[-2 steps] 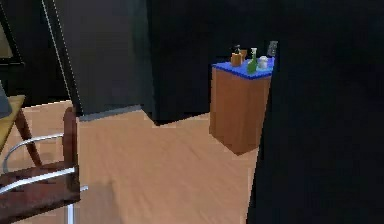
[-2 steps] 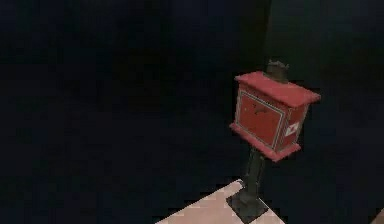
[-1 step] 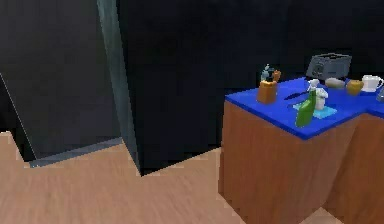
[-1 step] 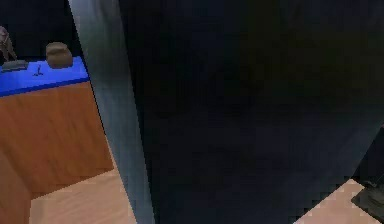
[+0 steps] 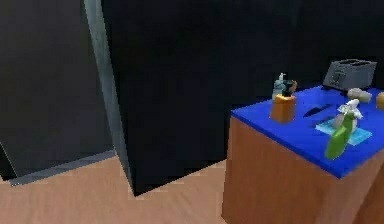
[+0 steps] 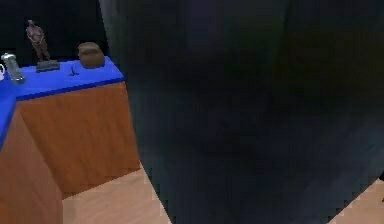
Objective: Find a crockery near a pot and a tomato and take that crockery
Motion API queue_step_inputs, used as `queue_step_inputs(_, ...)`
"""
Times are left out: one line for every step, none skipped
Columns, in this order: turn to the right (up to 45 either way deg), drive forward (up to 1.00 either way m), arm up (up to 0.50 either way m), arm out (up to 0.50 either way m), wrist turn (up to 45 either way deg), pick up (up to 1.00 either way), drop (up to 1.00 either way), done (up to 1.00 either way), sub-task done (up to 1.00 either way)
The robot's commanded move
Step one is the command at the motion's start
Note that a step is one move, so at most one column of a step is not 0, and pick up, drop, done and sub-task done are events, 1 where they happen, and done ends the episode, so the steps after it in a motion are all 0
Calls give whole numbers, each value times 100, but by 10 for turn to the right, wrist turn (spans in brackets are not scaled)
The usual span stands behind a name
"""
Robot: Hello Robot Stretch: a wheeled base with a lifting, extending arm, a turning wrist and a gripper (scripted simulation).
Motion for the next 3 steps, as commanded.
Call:
queue_step_inputs(-390, 0, 0, 0, 0, 0, 0, 0, 0)
queue_step_inputs(0, 80, 0, 0, 0, 0, 0, 0, 0)
queue_step_inputs(-450, 0, 0, 0, 0, 0, 0, 0, 0)
